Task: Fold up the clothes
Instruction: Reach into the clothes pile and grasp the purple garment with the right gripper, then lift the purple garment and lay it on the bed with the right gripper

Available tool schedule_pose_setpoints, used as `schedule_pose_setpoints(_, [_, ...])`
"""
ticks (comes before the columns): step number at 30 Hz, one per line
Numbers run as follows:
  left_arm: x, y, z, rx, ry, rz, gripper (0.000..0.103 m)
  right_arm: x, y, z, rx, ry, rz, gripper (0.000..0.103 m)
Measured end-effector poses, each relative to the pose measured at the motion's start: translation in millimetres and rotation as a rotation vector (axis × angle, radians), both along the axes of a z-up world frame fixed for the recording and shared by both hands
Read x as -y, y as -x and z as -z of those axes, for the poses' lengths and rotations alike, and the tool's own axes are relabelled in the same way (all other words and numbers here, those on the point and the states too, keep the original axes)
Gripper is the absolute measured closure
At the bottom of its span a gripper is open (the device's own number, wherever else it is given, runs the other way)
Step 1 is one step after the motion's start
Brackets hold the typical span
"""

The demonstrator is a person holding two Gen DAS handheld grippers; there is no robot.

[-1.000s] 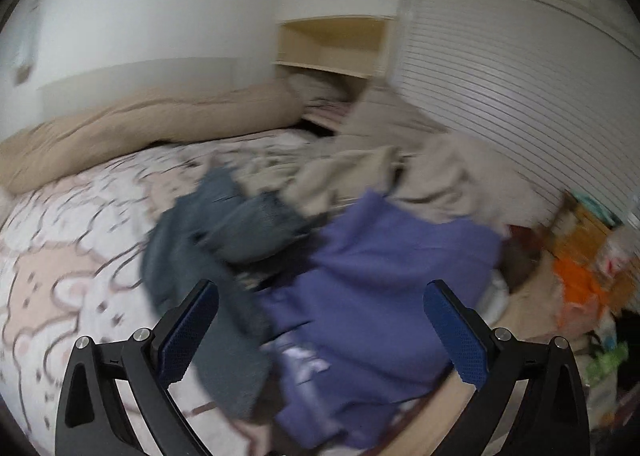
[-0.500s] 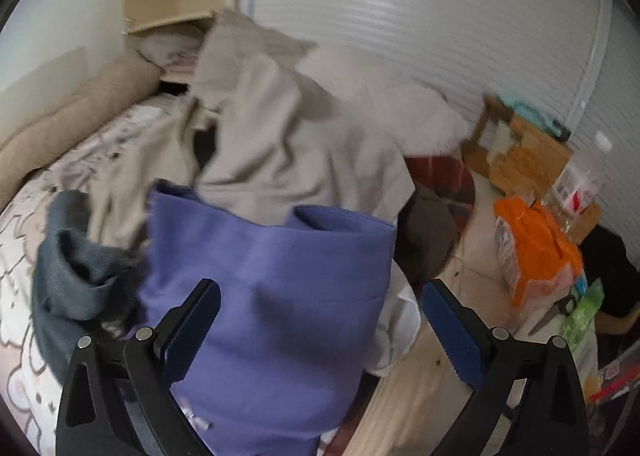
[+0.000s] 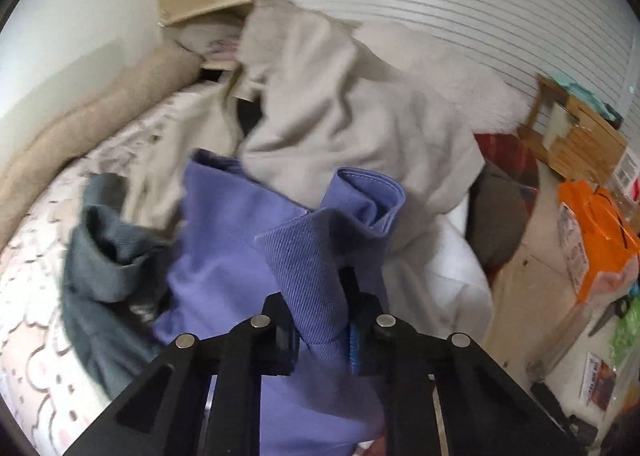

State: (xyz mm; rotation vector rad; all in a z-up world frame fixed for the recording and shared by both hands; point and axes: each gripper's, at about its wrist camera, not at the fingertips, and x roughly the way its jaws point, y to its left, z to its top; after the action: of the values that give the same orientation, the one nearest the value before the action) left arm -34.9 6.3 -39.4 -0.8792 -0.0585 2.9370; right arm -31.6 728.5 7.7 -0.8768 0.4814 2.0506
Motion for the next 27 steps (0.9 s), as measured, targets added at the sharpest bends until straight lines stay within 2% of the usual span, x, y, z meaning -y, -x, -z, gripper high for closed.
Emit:
schedule_pose_setpoints(6, [-1,-6,-7,-0.028,-0.004,0.002,0.000,65,0,-43,-0.197,0.081,-0.255,0.086])
schedule_pose_setpoints(11, [1,-12,-14,-0.051,-0.021,0.005,0.000,137,24,-78,-0.317,0.166,-0.466,0.086])
schedule_pose_setpoints(17, [14,-23,-29,-0.092,-0.036,-0.027,0.000,230,66,-110,-0.454,0.367,-0.739,0.086])
schedule_pose_setpoints(22, [31,-33,-43,-0.133,-0.050,-0.072,0.000,312,83,-169,-0.637,0.511,-0.983,0.086])
schedule_pose_setpoints(25, [45,-39,-51,-0.160,-0.052,-0.110,0.000,361,77,-210,-0.732,0.499,-1.132,0.087])
schedule_pose_setpoints(27, [54,-43,-56,-0.178,-0.046,-0.138,0.000,376,76,-222,-0.768,0.479,-1.173,0.087])
